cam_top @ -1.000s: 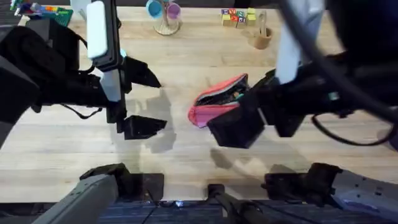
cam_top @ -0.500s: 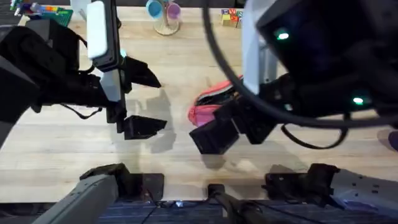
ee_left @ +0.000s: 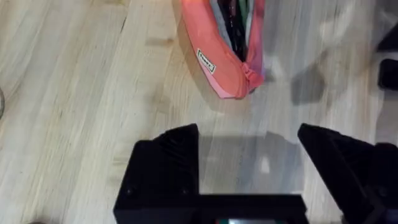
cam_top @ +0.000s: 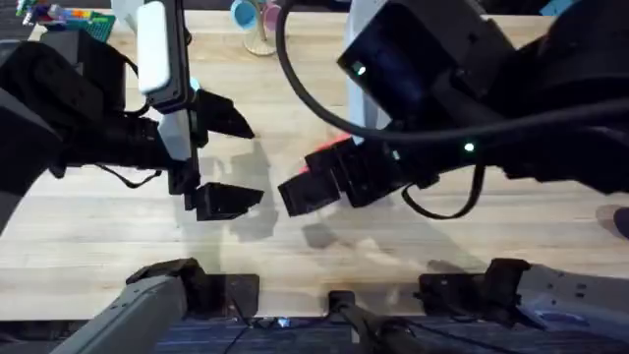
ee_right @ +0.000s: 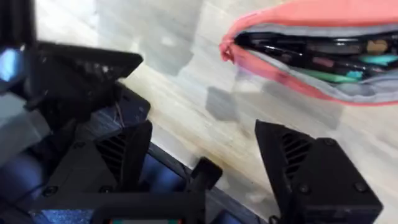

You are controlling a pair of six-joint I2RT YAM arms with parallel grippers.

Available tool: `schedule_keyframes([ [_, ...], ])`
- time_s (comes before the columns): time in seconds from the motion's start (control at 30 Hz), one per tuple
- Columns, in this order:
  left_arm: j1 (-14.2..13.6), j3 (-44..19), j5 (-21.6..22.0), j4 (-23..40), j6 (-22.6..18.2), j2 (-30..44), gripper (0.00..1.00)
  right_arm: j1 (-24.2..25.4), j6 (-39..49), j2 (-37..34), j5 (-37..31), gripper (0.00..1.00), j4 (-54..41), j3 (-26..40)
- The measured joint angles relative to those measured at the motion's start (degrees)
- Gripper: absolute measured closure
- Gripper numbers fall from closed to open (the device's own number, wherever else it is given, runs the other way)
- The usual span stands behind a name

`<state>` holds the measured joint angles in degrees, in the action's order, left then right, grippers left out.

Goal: Unzip the bag, pick up the pens from the table one at a time and place them inside, then zip the bag closed.

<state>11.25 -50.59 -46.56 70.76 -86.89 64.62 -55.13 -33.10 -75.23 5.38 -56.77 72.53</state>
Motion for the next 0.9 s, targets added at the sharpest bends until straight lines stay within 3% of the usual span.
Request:
schedule_keyframes([
  [0.2, 0.0, 0.0, 0.0, 0.0, 0.0, 0.0, 0.006, -1.1, -7.3, -2.4, -3.7, 0.005, 0.1, 0.0],
  [0.53, 0.0, 0.0, 0.0, 0.0, 0.0, 0.0, 0.006, -9.1, -15.5, -4.5, -14.9, 0.005, 0.7, -0.1],
  [0.9, 0.0, 0.0, 0.0, 0.0, 0.0, 0.0, 0.006, -9.6, -20.0, -11.2, -18.6, 0.005, 3.5, -0.2],
])
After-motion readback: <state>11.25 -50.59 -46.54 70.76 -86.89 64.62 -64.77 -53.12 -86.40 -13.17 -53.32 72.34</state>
